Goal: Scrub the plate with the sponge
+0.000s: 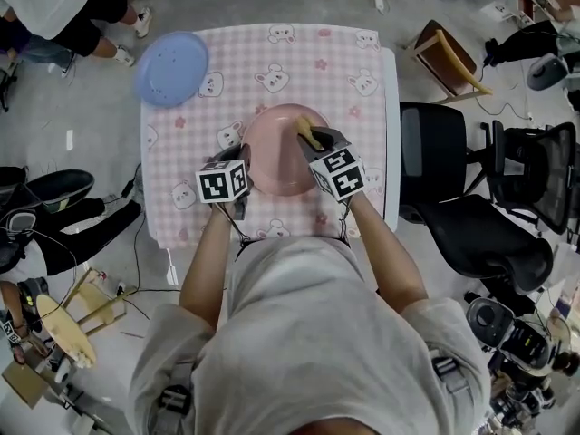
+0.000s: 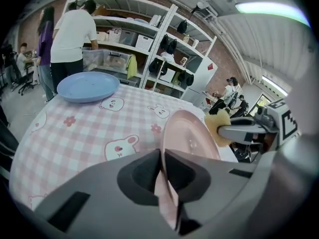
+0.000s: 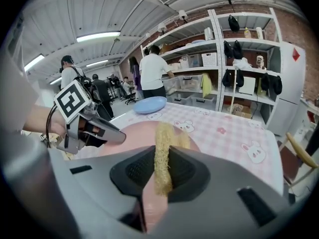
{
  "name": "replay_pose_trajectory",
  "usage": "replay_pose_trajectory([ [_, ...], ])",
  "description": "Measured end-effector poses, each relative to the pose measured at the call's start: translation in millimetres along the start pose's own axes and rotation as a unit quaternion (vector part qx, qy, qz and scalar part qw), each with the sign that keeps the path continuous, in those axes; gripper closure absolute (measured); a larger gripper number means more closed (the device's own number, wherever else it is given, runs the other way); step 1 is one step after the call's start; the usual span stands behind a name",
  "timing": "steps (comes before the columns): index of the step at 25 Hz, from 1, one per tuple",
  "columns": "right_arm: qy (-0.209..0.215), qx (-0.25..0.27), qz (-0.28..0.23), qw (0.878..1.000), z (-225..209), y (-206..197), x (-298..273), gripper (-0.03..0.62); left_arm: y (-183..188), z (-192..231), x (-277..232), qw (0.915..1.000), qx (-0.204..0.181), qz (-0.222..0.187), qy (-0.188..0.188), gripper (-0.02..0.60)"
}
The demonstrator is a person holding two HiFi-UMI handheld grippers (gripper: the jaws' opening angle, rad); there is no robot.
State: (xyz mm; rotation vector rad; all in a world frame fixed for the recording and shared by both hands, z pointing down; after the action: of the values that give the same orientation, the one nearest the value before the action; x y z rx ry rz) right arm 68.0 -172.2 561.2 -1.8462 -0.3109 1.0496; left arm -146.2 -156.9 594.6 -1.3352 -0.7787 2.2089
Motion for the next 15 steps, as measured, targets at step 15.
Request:
replay_pose_trajectory([
  [15,-0.008,-0.004,0.079,0.997,-13,-11,-37,0.526,17,-22,8,0.9944,-0.105,-0.005,-0.006,0.554],
])
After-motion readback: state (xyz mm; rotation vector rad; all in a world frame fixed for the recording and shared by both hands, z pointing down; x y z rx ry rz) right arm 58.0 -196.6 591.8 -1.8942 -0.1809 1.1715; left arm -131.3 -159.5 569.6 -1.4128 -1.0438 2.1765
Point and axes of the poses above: the fingertips, and each gripper's own axes: x backward along the fingers, z to its left, y out of its top, the point moved 7 cm from there along x, backward along the fingers, and after that the axes turned 9 degrees about -z, right-handed, at the moved point
